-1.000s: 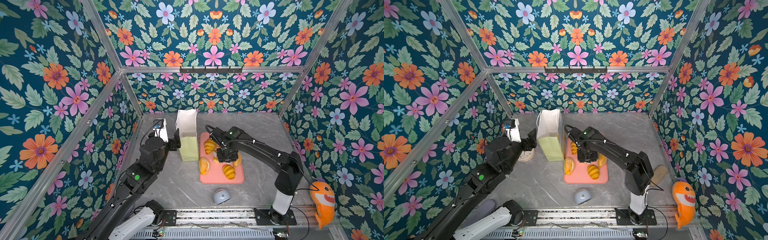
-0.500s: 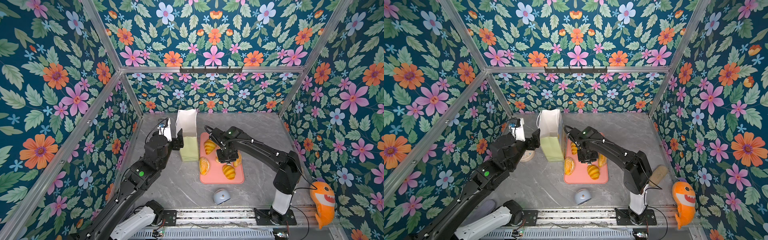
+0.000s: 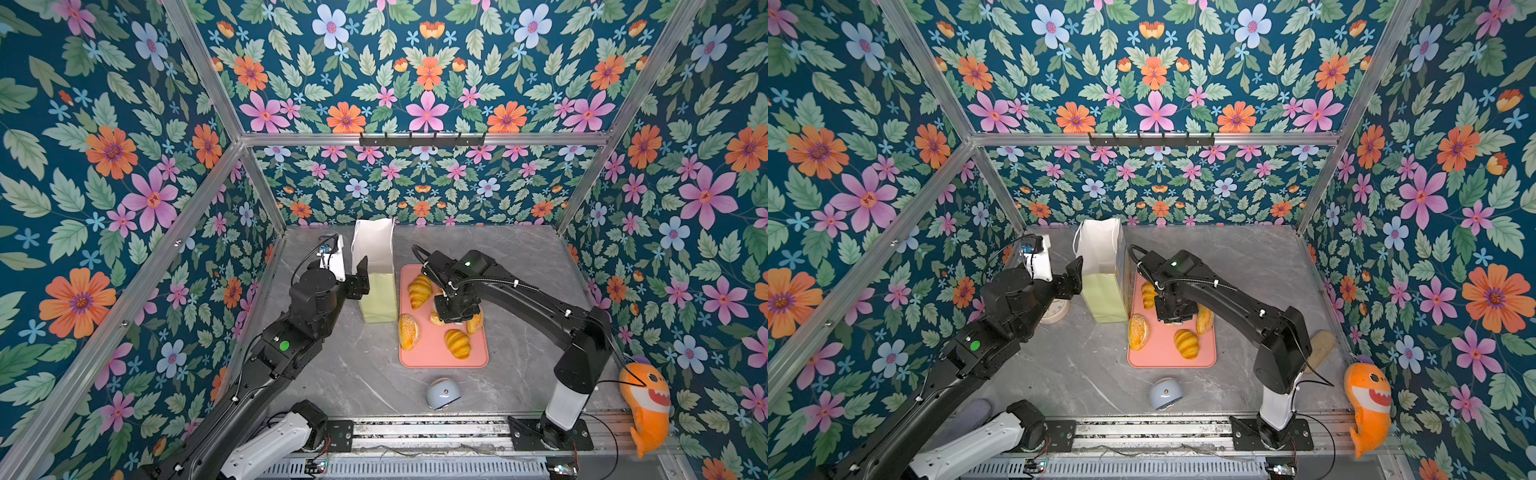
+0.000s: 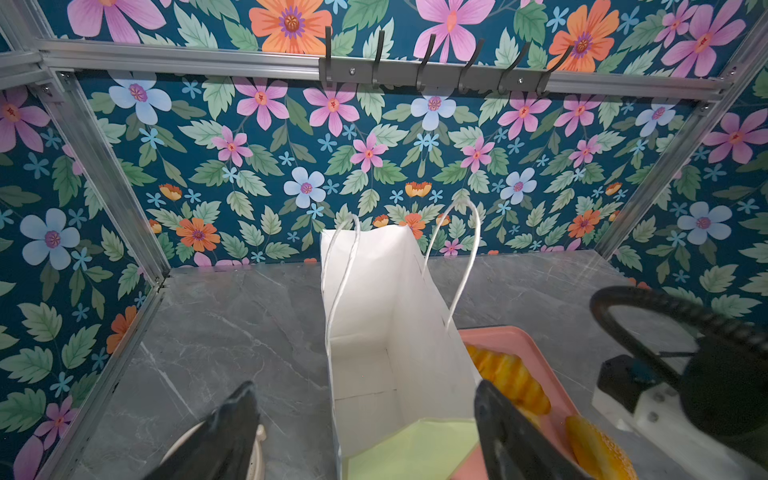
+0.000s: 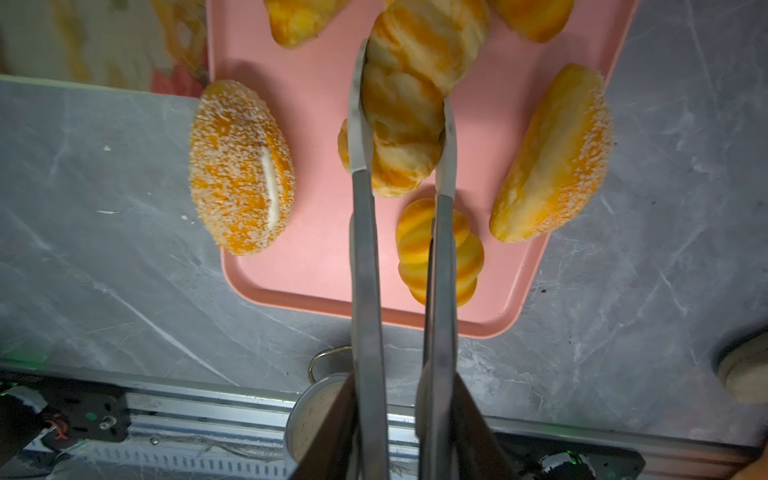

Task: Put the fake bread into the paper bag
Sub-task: 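Lower the tongs with the right gripper and pinch the twisted bread roll, then lift the pinched bread roll with the tongs toward the paper bag opening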

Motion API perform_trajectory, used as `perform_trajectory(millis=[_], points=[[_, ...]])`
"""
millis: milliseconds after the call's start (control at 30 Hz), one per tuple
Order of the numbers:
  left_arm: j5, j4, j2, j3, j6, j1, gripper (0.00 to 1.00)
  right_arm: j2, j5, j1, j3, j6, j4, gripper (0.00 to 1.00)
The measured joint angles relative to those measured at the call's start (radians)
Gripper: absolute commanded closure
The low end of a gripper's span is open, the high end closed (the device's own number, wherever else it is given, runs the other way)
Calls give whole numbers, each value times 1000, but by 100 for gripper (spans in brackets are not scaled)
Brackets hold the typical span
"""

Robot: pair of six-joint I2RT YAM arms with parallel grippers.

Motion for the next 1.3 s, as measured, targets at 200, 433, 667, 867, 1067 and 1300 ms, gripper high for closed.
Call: perform_trajectory(millis=[200, 433, 667, 867, 1067, 1300], points=[[3, -10, 35, 40, -19, 3, 17, -87, 9, 0, 113, -31, -62, 73], [27, -93, 114, 156, -75, 42, 18, -142, 19, -1, 287, -87, -108, 75], [99, -175, 160, 238, -137, 111, 19, -169, -23, 0, 379, -134, -77, 76], [157, -233, 204, 311, -172, 159, 20, -182, -87, 0, 416, -168, -18, 76], [207, -280, 254, 327, -202, 202, 23, -137, -138, 7, 548, -190, -13, 76], [253, -286, 267, 278, -230, 247, 24, -115, -201, 14, 635, -207, -19, 76]])
